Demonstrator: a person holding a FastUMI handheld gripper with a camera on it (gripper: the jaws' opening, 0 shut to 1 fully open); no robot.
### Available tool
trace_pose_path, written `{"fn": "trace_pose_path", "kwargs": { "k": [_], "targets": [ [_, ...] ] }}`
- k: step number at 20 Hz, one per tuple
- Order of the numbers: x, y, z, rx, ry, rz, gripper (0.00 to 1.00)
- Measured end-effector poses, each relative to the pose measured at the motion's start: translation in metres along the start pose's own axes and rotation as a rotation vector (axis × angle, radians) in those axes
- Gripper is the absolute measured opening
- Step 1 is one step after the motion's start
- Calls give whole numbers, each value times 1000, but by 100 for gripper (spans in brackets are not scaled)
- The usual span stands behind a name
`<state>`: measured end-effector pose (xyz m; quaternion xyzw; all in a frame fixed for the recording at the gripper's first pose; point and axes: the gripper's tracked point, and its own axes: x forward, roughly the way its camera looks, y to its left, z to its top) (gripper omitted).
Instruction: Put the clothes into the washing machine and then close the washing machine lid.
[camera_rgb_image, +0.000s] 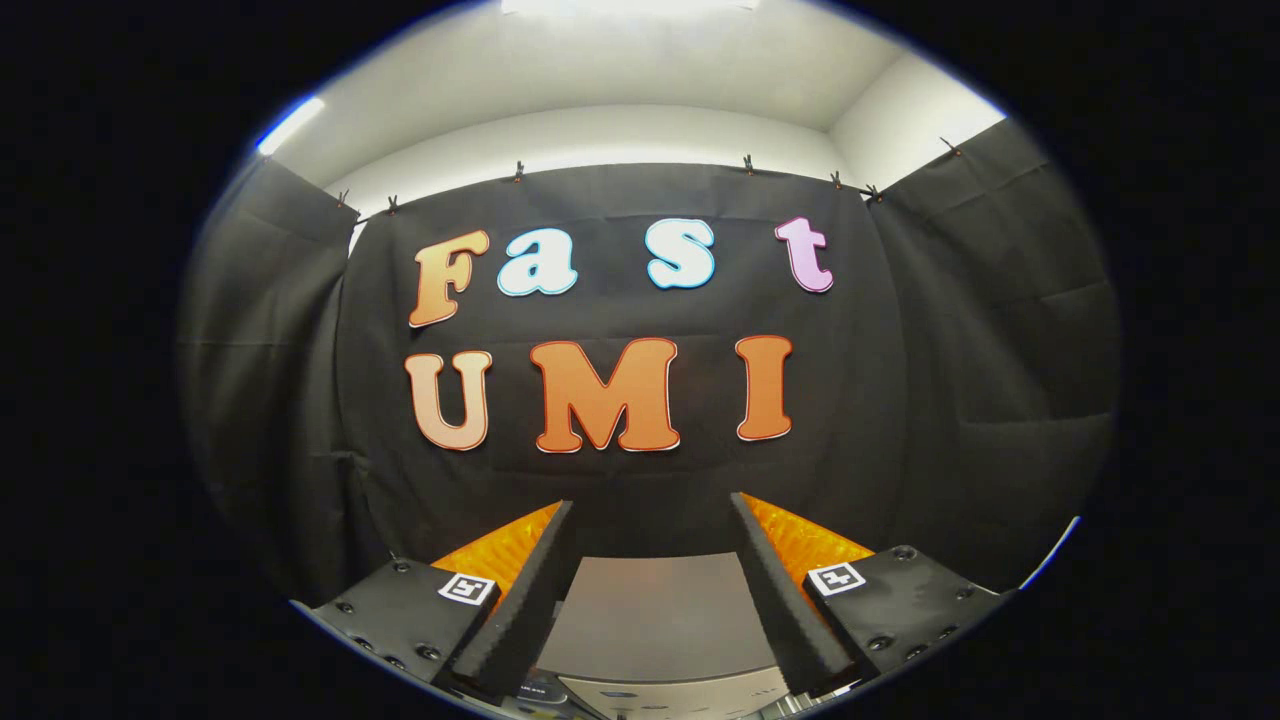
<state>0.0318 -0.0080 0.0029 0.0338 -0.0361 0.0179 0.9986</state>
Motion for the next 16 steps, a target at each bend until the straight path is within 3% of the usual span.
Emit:
{"fn": "trace_pose_path", "kwargs": {
  "k": [16],
  "targets": [
    [11,3,10,-39,-11,-20,98]
  ]
}}
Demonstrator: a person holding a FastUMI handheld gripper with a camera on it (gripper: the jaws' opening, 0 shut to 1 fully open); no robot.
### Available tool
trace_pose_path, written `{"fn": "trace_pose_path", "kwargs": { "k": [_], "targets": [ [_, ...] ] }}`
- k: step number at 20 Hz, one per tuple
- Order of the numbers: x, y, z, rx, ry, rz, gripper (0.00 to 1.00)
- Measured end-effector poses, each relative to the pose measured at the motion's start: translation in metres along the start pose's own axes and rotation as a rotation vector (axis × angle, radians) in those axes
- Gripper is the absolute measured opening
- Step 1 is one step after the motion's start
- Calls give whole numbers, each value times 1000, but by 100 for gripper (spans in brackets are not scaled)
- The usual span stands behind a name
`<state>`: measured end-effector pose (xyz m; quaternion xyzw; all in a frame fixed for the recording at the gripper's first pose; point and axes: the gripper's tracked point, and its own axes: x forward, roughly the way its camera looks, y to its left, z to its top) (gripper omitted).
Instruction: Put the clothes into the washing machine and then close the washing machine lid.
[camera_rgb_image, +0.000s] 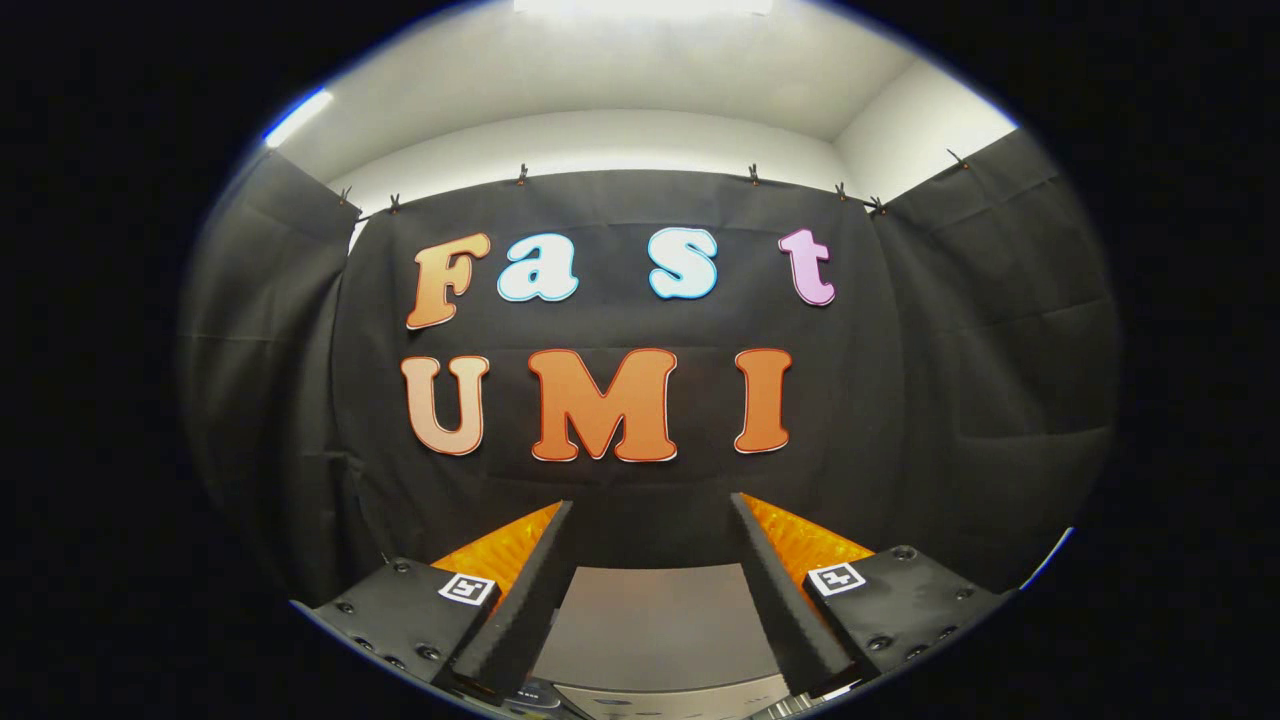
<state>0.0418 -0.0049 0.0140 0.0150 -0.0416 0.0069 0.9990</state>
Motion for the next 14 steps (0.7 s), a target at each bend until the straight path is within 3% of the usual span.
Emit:
{"fn": "trace_pose_path", "kwargs": {
  "k": [14],
  "targets": [
    [13,-3,-3,-3,11,7,98]
  ]
}}
